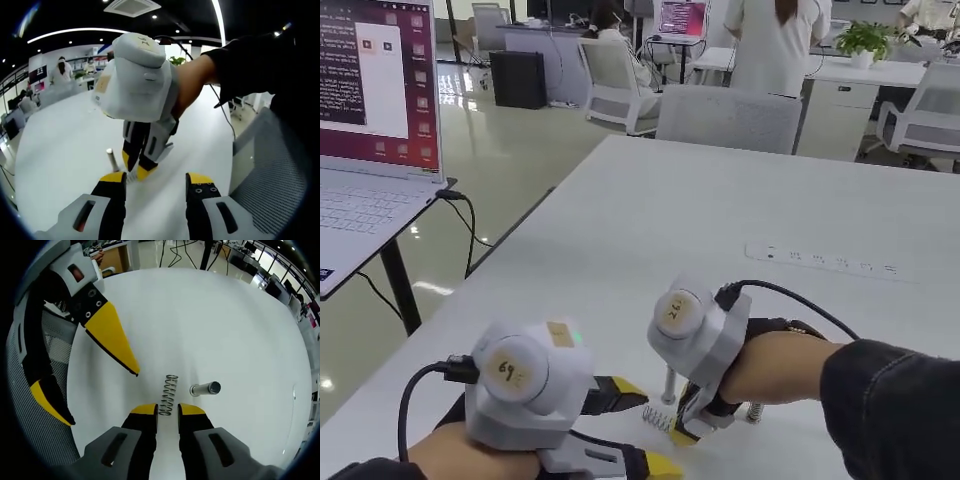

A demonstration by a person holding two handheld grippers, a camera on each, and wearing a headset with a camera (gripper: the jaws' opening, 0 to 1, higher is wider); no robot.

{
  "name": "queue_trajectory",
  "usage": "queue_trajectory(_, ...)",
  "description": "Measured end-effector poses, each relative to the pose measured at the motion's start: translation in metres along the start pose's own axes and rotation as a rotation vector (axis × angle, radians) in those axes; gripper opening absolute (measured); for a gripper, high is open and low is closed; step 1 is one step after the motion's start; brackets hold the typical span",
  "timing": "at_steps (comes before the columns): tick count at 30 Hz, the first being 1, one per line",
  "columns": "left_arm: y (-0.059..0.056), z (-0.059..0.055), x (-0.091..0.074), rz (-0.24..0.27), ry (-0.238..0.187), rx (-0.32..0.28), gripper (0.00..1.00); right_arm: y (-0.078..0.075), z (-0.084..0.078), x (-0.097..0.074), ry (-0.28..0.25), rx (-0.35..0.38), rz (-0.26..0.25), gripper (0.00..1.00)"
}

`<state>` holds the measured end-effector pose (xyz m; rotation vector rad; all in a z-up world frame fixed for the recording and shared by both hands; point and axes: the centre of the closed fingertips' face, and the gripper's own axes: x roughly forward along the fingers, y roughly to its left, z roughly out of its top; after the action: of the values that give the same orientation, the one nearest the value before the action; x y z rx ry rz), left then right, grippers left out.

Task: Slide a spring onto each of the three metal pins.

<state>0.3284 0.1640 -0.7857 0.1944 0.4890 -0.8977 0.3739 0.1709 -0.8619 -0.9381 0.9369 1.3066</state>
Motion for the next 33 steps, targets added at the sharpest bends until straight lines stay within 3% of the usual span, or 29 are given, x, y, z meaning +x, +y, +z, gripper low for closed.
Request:
queue_trajectory(21, -0.001, -0.001, 0.000, -0.003, 0.003, 0.000, 0.41, 0.004, 0.000, 0.003, -0.005, -0.003, 0.002, 0.08)
queue_trajectory(33, -0.005, -0.002, 0.002, -0.010, 0.013, 0.006, 0.41, 0.013, -0.015, -0.006, 0.026, -0.020, 0.016, 0.07)
